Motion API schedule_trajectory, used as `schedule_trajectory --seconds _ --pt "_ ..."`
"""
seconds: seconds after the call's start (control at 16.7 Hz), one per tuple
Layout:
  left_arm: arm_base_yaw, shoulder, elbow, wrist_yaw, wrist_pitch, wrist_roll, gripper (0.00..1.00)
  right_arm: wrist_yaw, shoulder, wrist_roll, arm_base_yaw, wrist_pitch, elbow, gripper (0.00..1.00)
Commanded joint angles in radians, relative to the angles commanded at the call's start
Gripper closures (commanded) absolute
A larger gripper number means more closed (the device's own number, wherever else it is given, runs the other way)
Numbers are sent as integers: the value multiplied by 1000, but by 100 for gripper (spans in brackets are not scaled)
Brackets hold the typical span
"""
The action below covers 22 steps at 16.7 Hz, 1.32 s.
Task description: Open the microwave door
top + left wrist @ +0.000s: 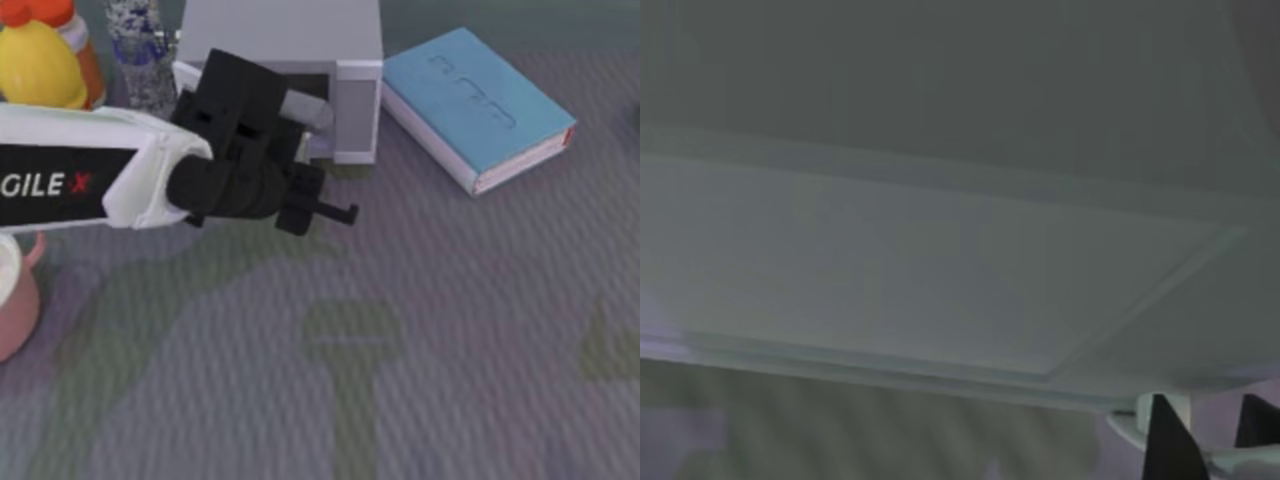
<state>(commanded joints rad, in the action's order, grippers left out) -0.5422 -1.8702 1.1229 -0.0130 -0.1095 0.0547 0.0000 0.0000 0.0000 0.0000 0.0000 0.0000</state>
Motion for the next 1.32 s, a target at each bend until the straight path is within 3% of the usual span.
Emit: schedule_trajectory --seconds 0.36,0.84,1.32 --pt "-6 -1 -1 10 -1 3 100 0 0 0 0 0 0 0" --pt "31 37 -48 70 9 -81 100 0 0 0 0 0 0 0" --pt "32 37 -49 71 10 -82 100 0 0 0 0 0 0 0"
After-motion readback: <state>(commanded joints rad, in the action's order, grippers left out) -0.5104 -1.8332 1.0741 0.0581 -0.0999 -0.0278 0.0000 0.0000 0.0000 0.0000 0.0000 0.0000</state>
